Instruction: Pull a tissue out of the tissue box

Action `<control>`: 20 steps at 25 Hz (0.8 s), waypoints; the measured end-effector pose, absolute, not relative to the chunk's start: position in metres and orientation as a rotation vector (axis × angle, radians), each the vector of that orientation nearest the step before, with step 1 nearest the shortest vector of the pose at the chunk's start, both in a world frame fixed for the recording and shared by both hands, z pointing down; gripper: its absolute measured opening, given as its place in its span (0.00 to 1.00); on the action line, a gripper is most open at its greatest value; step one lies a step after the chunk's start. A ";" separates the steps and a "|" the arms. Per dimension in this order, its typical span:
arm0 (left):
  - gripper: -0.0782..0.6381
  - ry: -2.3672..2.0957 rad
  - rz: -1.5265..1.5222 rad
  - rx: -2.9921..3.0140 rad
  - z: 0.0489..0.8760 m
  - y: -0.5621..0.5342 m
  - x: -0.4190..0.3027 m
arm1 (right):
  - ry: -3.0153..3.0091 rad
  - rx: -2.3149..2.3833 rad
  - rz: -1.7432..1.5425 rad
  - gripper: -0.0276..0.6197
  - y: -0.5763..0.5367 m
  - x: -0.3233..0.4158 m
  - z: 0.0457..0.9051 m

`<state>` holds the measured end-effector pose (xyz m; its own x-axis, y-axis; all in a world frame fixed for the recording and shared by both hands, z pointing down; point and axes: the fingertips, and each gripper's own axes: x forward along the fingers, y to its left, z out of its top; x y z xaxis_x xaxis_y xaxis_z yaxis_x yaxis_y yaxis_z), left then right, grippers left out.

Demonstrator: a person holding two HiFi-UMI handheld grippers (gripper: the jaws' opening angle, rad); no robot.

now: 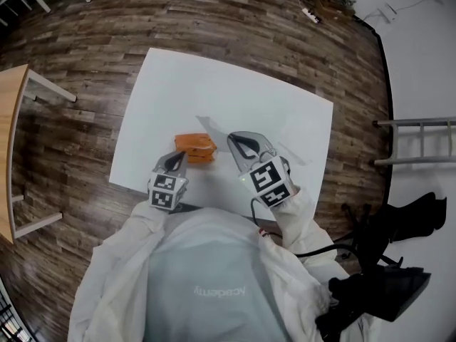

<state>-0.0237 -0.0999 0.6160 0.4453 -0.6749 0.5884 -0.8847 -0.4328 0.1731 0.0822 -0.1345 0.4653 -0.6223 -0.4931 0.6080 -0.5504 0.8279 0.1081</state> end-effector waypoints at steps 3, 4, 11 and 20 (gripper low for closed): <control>0.11 -1.369 0.603 2.240 0.604 -0.102 -0.033 | -2.383 0.836 0.152 0.05 -0.133 0.095 0.467; 0.11 -1.390 0.604 2.243 0.599 -0.103 -0.038 | -2.386 0.861 0.149 0.05 -0.132 0.098 0.468; 0.11 -1.492 0.644 2.273 0.557 -0.108 -0.058 | -2.430 0.983 0.205 0.05 -0.127 0.110 0.473; 0.11 -1.525 0.657 2.325 0.529 -0.115 -0.066 | -2.400 1.115 0.298 0.05 -0.125 0.130 0.487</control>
